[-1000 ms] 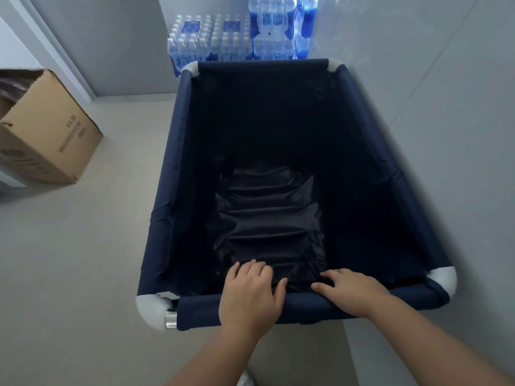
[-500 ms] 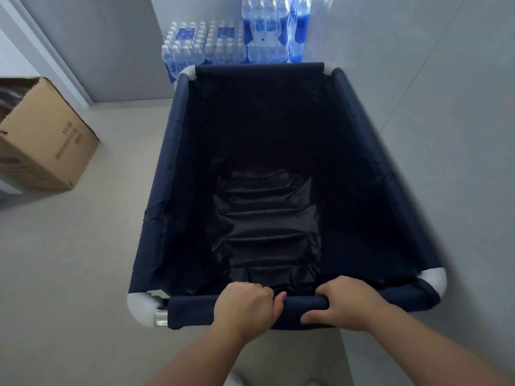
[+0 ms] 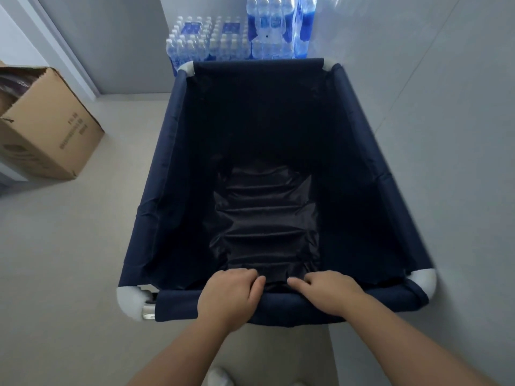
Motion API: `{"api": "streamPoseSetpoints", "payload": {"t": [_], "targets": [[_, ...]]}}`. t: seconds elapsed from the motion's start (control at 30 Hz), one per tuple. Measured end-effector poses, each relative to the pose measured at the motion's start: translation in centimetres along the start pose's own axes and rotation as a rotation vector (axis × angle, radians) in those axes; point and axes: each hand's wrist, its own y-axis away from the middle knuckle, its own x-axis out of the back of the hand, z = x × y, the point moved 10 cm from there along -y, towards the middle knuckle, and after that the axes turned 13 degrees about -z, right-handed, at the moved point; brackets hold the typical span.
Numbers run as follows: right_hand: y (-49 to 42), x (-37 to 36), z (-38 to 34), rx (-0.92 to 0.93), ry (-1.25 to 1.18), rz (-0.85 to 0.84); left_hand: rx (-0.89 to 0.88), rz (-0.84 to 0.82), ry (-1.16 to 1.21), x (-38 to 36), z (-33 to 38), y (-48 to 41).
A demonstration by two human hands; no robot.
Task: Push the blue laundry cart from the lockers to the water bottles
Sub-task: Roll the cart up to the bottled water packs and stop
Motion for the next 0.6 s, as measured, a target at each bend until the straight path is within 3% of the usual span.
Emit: {"api": "streamPoseSetpoints", "payload": {"t": [0.1, 0.17, 0.33, 0.6], "targets": [[-0.3, 0.4, -0.4, -0.021, 0.165, 0.044, 0.114, 0.122, 0.176, 1.2, -1.7, -0.2], [0.2, 1.4, -1.8, 0.046, 0.36, 0.172, 0.193, 0.11, 0.122, 0.5, -2.5, -0.3], [0.7, 1.9, -1.0, 0.112, 0.134, 0.276, 0.295, -0.038, 0.03, -1.3, -3.1, -0.7], [0.7, 2.0, -1.0, 0.091, 0.106, 0.25, 0.117, -0.063, 0.01, -1.4, -1.8, -0.9]]}}
